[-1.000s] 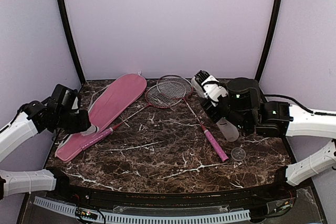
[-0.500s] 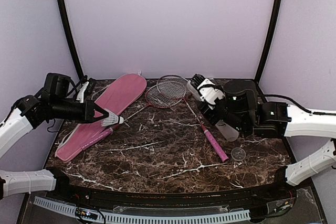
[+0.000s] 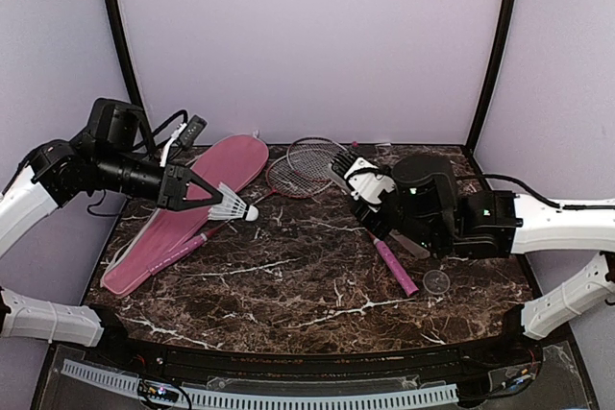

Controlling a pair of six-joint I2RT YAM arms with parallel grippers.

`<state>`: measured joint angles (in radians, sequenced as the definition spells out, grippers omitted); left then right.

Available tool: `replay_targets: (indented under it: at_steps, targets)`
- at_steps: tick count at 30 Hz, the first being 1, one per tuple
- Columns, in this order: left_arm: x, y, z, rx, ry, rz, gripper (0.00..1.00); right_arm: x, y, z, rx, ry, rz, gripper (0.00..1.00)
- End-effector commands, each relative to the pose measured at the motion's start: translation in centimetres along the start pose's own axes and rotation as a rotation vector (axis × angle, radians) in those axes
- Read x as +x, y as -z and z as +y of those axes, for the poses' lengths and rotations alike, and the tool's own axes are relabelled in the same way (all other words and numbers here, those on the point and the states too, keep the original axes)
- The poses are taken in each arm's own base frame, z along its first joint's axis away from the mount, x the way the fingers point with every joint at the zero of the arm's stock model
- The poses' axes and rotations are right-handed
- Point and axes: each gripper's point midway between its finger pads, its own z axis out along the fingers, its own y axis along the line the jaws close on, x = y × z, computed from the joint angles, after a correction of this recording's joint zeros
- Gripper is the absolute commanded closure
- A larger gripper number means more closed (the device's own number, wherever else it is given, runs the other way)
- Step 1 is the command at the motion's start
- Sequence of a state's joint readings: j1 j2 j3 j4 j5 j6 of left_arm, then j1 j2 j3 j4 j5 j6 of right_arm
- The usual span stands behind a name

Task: Pack up the badminton gear
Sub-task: Place the shuttle tube at the center of the board.

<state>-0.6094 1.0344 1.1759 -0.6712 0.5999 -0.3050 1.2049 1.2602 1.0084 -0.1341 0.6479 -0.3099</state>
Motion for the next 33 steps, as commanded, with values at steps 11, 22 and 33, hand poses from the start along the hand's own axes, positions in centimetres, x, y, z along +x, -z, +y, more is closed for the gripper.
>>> replay_targets:
  at_steps: [11,22,33]
  targets:
    - [2.0,2.8,-4.1,0.064,-0.092,0.132,1.0,3.1,-0.6,7.2,-0.226,-0.104,0.124,0.6]
    - [-0.1,0.7,-6.9,0.153,-0.19,0.122,1.0,3.1,-0.5,9.5,-0.277,-0.08,0.135,0.6]
    - [-1.5,-2.7,-7.7,0.18,-0.274,0.068,1.0,1.8,-0.4,12.1,-0.373,-0.137,0.085,0.57]
